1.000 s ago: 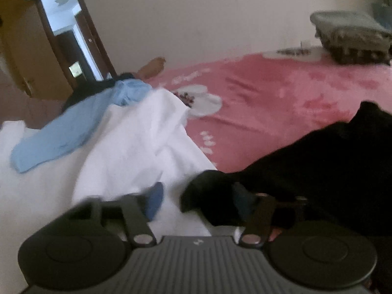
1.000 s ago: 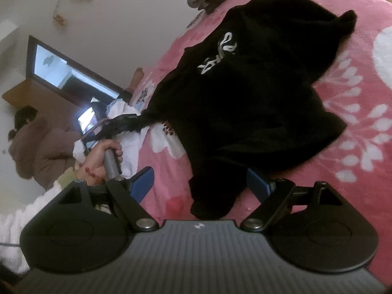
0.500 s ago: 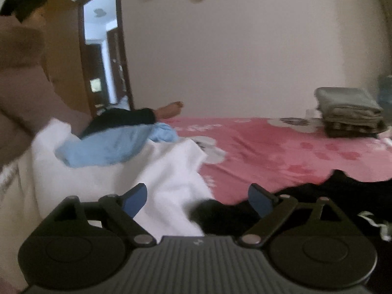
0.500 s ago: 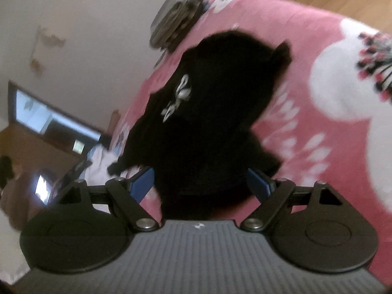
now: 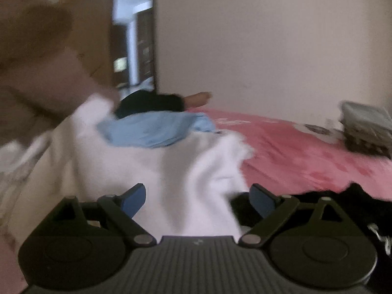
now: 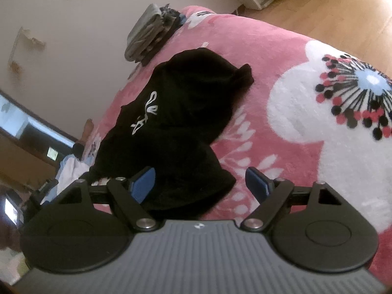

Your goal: Fold clothes

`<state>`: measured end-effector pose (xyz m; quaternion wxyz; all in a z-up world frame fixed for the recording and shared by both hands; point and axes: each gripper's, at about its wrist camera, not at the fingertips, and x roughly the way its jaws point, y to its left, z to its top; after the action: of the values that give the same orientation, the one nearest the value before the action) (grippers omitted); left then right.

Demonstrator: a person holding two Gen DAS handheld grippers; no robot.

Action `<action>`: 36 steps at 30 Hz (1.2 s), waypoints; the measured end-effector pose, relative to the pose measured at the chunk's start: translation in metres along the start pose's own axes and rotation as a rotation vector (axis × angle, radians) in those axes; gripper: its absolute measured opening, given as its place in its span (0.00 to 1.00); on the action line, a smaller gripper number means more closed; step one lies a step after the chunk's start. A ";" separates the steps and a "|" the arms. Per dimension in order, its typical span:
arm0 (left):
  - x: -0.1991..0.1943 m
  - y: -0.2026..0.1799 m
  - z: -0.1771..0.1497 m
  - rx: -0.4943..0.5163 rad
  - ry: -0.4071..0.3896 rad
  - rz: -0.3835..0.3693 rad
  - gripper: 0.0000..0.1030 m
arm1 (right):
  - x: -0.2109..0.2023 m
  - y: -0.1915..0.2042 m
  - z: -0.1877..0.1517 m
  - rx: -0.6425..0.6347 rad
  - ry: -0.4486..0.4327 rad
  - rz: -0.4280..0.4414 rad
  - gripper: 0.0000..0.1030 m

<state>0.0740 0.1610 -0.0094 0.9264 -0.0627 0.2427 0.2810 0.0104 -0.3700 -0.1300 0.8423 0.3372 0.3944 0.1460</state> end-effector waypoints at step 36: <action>-0.068 -0.037 -0.134 0.403 0.511 -0.946 0.43 | 0.018 0.153 -0.089 -1.263 0.256 0.210 0.01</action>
<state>-0.0107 0.0629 -0.0941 0.8569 -0.0528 0.4531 -0.2402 -0.0432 -0.2090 -0.0768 0.8059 -0.2062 0.2950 0.4701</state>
